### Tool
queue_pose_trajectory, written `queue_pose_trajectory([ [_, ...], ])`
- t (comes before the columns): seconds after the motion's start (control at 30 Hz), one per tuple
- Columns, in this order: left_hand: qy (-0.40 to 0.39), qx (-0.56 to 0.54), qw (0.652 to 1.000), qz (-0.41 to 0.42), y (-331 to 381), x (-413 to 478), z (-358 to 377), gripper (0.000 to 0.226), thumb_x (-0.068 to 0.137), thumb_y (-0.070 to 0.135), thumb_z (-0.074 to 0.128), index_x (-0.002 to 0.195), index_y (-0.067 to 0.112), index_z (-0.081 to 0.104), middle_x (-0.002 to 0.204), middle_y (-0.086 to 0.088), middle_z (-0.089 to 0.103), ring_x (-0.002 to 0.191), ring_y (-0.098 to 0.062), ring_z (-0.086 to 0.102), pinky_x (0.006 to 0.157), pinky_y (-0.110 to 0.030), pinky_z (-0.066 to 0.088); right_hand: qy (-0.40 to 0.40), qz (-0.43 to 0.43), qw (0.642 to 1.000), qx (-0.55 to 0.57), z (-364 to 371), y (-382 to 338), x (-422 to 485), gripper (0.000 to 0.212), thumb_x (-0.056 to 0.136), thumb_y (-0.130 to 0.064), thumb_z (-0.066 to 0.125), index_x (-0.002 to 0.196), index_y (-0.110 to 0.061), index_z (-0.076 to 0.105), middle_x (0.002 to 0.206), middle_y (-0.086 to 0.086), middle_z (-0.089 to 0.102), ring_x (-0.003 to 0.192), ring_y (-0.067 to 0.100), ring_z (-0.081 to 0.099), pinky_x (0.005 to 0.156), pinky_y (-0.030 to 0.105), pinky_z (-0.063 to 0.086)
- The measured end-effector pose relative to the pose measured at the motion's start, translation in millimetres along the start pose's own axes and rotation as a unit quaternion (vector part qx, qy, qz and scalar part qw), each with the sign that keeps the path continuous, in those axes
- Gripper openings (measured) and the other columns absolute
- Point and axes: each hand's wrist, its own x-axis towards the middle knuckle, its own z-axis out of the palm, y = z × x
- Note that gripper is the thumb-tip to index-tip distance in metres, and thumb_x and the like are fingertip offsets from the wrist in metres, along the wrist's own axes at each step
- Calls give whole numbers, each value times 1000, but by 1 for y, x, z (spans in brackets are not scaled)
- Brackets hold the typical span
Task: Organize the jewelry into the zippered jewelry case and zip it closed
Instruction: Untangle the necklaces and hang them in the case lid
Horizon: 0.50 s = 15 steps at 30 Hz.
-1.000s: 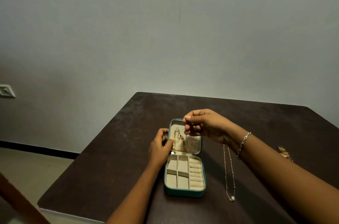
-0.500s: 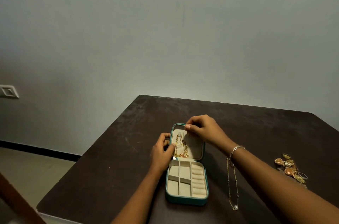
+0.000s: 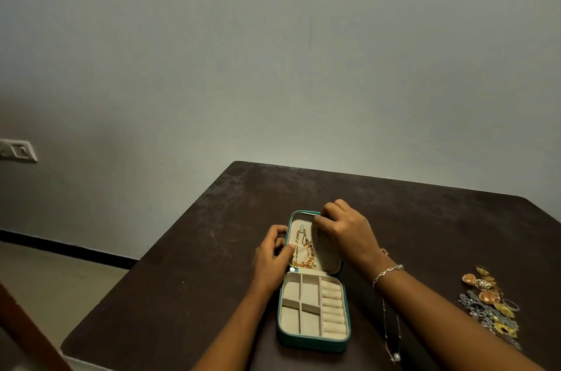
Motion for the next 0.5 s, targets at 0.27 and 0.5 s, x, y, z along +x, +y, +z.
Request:
queue_pose_trajectory([
  [0.27, -9, -20, 1000, 6, 1, -1, 0, 19, 81, 18, 52, 98, 25, 56, 88, -2, 70, 81, -18, 68, 76, -46, 55, 15, -18, 999, -39, 9, 2, -1, 41, 43, -28, 91, 76, -13, 72, 73, 5, 66, 63, 16, 59, 47, 22, 45],
  [0.5, -5, -38, 999, 15, -1, -2, 0, 22, 79, 13, 52, 99, 21, 58, 90, -3, 70, 81, -18, 67, 71, -39, 55, 73, 10, 996, -43, 16, 0, -1, 38, 52, -17, 88, 83, -13, 67, 73, 5, 62, 65, 20, 57, 46, 27, 45],
])
